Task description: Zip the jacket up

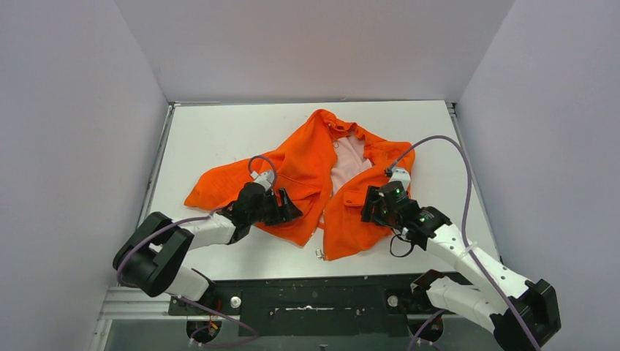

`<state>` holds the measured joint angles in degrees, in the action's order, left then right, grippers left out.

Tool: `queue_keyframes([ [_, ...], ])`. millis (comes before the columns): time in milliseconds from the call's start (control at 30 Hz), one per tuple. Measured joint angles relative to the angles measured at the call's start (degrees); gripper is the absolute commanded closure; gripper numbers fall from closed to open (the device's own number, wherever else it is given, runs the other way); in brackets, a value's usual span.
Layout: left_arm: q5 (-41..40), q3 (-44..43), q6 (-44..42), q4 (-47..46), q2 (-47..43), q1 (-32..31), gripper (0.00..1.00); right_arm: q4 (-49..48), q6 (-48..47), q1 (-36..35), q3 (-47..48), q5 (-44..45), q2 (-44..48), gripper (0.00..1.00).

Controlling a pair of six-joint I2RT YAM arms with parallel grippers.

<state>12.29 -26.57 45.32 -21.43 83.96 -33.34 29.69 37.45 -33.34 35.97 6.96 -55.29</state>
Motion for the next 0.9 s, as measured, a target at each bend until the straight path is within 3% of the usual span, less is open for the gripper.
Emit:
queue_keyframes([
  [233,-0.63,0.59,-0.57,2.84,-2.45,0.00,0.34,4.00,0.26,-5.09,6.43,3.87,1.38,0.36],
  [567,-1.40,0.96,-0.81,4.74,-4.92,0.00,0.34,2.27,0.81,-10.27,9.35,7.65,-6.49,0.35],
  [900,-1.38,1.57,-0.98,5.33,-5.42,0.00,0.34,1.77,8.48,-26.93,9.33,10.10,-8.85,0.36],
])
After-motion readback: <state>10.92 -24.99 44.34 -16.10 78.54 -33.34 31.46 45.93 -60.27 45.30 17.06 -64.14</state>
